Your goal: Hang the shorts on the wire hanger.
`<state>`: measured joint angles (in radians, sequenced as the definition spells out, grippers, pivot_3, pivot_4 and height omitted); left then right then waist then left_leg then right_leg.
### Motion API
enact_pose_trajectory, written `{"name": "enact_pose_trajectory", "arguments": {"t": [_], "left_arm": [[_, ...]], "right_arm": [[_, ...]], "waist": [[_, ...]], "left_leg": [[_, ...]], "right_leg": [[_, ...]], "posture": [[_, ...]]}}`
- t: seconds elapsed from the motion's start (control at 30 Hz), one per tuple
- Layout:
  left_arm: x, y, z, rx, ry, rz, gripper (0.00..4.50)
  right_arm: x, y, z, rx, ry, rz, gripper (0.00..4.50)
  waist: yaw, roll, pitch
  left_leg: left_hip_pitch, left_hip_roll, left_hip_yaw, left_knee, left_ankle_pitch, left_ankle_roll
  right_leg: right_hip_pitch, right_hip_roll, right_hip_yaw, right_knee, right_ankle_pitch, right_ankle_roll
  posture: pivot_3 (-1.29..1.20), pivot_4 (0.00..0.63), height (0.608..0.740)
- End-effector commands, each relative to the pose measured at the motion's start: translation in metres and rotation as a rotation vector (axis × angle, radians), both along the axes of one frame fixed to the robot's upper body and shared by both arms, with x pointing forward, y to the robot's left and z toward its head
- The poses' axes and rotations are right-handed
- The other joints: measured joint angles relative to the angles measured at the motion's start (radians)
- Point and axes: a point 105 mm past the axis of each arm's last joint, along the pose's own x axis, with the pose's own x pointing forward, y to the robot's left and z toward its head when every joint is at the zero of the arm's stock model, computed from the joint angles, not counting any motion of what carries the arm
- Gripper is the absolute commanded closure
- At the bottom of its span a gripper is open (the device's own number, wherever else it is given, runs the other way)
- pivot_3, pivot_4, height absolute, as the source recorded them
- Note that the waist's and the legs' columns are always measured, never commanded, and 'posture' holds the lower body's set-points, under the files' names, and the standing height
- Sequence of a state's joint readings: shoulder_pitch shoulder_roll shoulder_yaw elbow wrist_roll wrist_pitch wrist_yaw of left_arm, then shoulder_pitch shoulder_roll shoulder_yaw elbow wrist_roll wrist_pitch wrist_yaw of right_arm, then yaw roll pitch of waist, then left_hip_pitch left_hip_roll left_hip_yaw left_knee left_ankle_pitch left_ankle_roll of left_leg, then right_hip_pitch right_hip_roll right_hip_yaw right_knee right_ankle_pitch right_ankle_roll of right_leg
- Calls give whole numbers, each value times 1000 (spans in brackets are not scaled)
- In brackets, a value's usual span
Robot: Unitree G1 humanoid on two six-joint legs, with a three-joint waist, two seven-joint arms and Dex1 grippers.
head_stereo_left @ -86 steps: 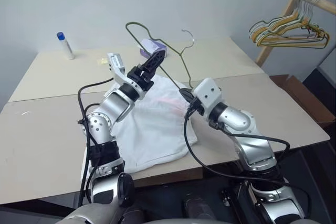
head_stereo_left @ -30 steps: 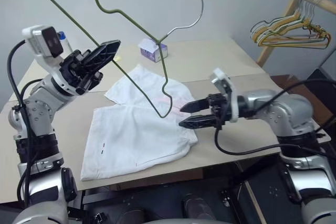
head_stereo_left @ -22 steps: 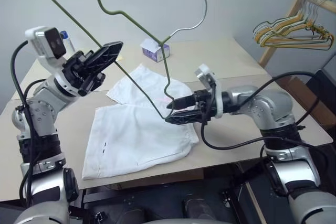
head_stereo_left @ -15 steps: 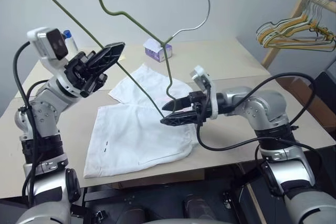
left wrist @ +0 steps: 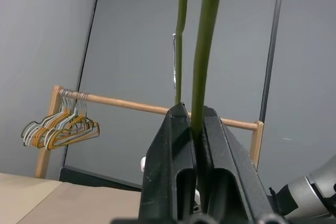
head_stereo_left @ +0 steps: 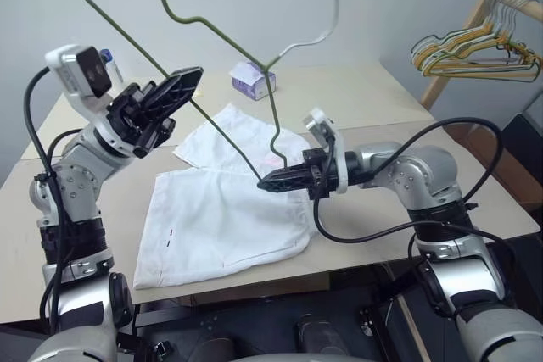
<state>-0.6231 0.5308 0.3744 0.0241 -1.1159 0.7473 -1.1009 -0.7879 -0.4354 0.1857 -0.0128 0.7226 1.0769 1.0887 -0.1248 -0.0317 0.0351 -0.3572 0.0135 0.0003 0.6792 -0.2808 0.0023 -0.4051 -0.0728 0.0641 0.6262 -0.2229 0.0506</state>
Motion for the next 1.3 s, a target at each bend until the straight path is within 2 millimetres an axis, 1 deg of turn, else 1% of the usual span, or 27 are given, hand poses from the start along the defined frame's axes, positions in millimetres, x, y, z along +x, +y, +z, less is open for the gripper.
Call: {"name": "enact_pose_trajectory", "arguments": {"t": [0.03,0.1,0.13,0.17,0.3,0.37,0.47,0.53,0.57,0.63,0.73,0.83,0.93,0.97,1.07,1.17,1.2,1.3], "left_arm": [[-4,-6,2,20,-48,-1,4500],[-1,-7,-2,30,-46,21,4500],[-1,-7,-4,33,-41,20,3947],[0,-8,-6,41,-36,26,3791],[8,-10,-17,81,11,59,2475],[12,-6,-24,95,39,74,1790],[19,1,-49,198,84,121,833],[23,8,-62,257,113,157,162],[25,12,-68,292,117,182,58],[29,16,-78,397,108,240,58],[24,10,-93,599,3,254,58],[14,-1,-101,729,-99,199,58],[3,-9,-109,835,-183,131,58],[1,-12,-112,857,-201,120,58],[0,-14,-116,892,-227,116,58],[-5,-16,-122,913,-230,84,58],[-6,-16,-124,921,-229,77,58],[-8,-16,-125,924,-240,70,58]], "right_arm": [[6,-1,15,26,-43,-30,4488],[7,-1,16,30,-44,-37,4488],[7,-1,16,32,-45,-40,4500],[7,-2,17,37,-46,-43,4500],[8,-4,24,72,-60,-58,4500],[10,-4,29,100,-79,-84,4500],[20,-9,37,146,-76,-172,4500],[25,-17,38,150,-63,-227,4500],[26,-23,37,141,-48,-251,4500],[22,-41,33,121,-3,-282,4500],[9,-74,19,56,95,-336,4500],[-13,-109,-1,-15,226,-392,4500],[-40,-134,-23,-115,363,-425,4500],[-49,-145,-35,-144,450,-444,4500],[-66,-163,-54,-189,599,-473,4500],[-85,-180,-80,-250,765,-516,4500],[-89,-185,-86,-266,802,-531,4500],[-93,-196,-97,-298,850,-586,4500]], "waist": [[0,0,0],[0,0,0],[0,0,0],[0,0,0],[0,0,0],[0,0,0],[-8,0,0],[-14,0,0],[-17,0,0],[-17,0,0],[-6,0,0],[5,1,0],[8,1,0],[8,1,0],[1,1,0],[-2,1,1],[-2,1,1],[-6,1,1]], "left_leg": [[0,0,0,0,0,0],[0,0,0,0,0,0],[0,0,0,0,0,0],[0,0,0,0,0,0],[0,0,0,0,0,0],[0,0,0,0,0,0],[0,0,0,0,0,0],[0,0,0,0,0,0],[0,0,0,0,0,0],[-1,0,0,0,0,0],[-4,-1,0,0,0,0],[-7,-1,1,0,-1,2],[-12,-1,4,0,-2,3],[-12,-1,4,0,-2,3],[-11,0,6,0,-2,3],[-10,1,9,0,-2,3],[-9,1,10,1,-2,3],[-6,1,12,1,-2,3]], "right_leg": [[0,0,0,0,0,0],[0,0,0,0,0,0],[0,0,0,0,0,0],[0,0,0,0,0,0],[0,0,0,0,0,0],[0,0,0,0,0,0],[0,0,0,0,0,0],[0,0,0,0,0,0],[0,0,0,0,0,0],[0,0,0,0,0,0],[-1,-2,-3,-3,0,0],[-2,-3,-3,-4,-1,1],[-5,-3,-5,-6,0,1],[-6,-3,-5,-6,-1,1],[-5,-2,-4,-6,-1,1],[0,0,0,-5,-2,3],[2,0,0,-5,-5,8],[3,1,3,-5,-5,8]], "posture": [[-83,0,740],[-84,0,740],[-83,0,740],[-85,0,740],[-93,0,740],[-103,0,740],[-113,0,740],[-121,0,740],[-124,0,740],[-126,0,740],[-124,0,740],[-128,0,740],[-138,0,740],[-141,0,740],[-144,0,740],[-145,0,740],[-144,0,740],[-143,0,740]]}}
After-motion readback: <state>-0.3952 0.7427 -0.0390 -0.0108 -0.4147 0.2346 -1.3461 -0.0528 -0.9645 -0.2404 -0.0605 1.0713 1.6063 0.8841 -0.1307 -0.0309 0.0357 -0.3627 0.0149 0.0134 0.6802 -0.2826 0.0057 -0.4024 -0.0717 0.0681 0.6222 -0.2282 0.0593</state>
